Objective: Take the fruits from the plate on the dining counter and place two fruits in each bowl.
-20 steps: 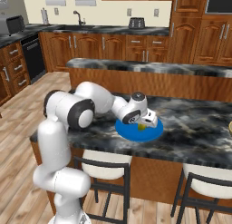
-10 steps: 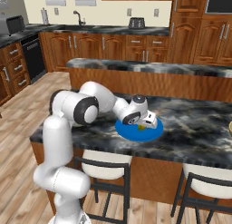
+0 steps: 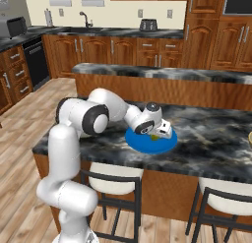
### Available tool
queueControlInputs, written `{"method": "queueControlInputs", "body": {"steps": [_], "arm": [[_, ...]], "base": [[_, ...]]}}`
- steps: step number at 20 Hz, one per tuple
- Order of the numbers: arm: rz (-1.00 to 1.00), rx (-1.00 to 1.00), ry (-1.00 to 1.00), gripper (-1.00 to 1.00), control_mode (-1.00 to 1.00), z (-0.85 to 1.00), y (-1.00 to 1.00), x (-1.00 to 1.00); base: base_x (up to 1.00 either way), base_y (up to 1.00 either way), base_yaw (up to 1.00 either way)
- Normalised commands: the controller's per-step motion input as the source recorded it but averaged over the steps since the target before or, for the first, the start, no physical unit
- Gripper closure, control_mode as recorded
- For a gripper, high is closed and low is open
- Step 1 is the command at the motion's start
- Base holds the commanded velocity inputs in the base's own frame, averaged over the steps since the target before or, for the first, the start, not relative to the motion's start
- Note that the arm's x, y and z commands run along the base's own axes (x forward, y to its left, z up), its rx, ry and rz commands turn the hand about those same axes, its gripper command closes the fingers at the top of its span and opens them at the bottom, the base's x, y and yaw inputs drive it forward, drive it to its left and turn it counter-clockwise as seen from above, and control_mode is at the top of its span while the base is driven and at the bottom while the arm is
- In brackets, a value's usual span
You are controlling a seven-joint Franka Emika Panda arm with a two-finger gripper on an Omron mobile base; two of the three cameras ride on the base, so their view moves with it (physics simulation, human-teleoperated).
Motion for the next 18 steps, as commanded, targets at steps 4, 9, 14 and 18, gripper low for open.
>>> {"method": "queueControlInputs", "body": {"steps": [4, 9, 14, 18], "arm": [[0.00, -0.01, 0.00, 1.00, -1.00, 0.11, 0.04, -0.19], [0.00, 0.00, 0.03, 1.00, -1.00, 0.72, 0.31, -0.44], [0.00, 0.00, 0.01, 1.00, -1.00, 0.97, 0.70, -0.74], [0.00, -0.02, 0.03, 1.00, -1.00, 0.78, 0.81, -0.94]], "base": [[0.00, 0.00, 0.00], [0.00, 0.00, 0.00], [0.00, 0.00, 0.00], [0.00, 0.00, 0.00]]}}
